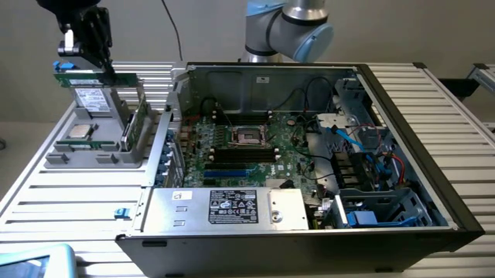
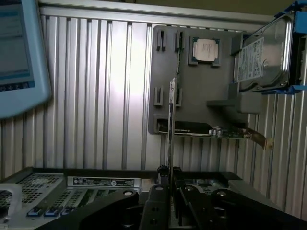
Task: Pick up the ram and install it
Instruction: 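Pick up the ram and move it above insertion slot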
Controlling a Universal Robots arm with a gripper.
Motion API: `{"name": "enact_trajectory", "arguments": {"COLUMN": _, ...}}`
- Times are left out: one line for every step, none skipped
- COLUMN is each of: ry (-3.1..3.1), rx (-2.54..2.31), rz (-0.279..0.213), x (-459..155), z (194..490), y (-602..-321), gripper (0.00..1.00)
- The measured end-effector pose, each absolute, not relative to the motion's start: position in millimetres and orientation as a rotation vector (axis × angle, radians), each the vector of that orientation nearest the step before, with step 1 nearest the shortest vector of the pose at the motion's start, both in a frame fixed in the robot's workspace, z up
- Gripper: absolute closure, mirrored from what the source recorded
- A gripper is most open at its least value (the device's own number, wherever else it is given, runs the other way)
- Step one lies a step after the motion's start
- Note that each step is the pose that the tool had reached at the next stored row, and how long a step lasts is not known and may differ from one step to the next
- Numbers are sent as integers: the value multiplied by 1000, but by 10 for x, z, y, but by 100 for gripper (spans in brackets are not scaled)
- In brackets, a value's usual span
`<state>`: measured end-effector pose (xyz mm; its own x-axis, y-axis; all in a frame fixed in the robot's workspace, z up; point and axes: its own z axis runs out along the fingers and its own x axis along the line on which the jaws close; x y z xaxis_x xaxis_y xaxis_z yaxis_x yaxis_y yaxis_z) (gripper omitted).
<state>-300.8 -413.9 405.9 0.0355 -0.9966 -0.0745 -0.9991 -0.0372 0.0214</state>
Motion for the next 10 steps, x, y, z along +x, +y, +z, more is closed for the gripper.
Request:
{"name": "enact_trajectory", "arguments": {"ry": 2155, "rx": -2235, "rz": 109, "x": -2968, "z": 4070, "y": -4139, "gripper": 85}}
{"name": "enact_trajectory", "arguments": {"ry": 2156, "rx": -2235, "rz": 110, "x": -2924, "z": 4079, "y": -4140, "gripper": 85}}
{"name": "enact_trajectory", "arguments": {"ry": 2156, "rx": -2235, "rz": 110, "x": -2879, "z": 4084, "y": -4139, "gripper": 85}}
{"name": "enact_trajectory", "arguments": {"ry": 2156, "rx": -2236, "rz": 111, "x": -2835, "z": 4086, "y": -4139, "gripper": 85}}
{"name": "enact_trajectory", "arguments": {"ry": 2156, "rx": -2236, "rz": 111, "x": -2787, "z": 4087, "y": -4139, "gripper": 85}}
{"name": "enact_trajectory", "arguments": {"ry": 2156, "rx": -2236, "rz": 111, "x": -2741, "z": 4087, "y": -4139, "gripper": 85}}
{"name": "enact_trajectory", "arguments": {"ry": 2156, "rx": -2236, "rz": 111, "x": -2697, "z": 4087, "y": -4139, "gripper": 85}}
{"name": "enact_trajectory", "arguments": {"ry": 2156, "rx": -2236, "rz": 111, "x": -2651, "z": 4087, "y": -4139, "gripper": 85}}
{"name": "enact_trajectory", "arguments": {"ry": 2156, "rx": -2236, "rz": 111, "x": -2606, "z": 4087, "y": -4139, "gripper": 85}}
{"name": "enact_trajectory", "arguments": {"ry": 2156, "rx": -2236, "rz": 111, "x": -2562, "z": 4087, "y": -4139, "gripper": 85}}
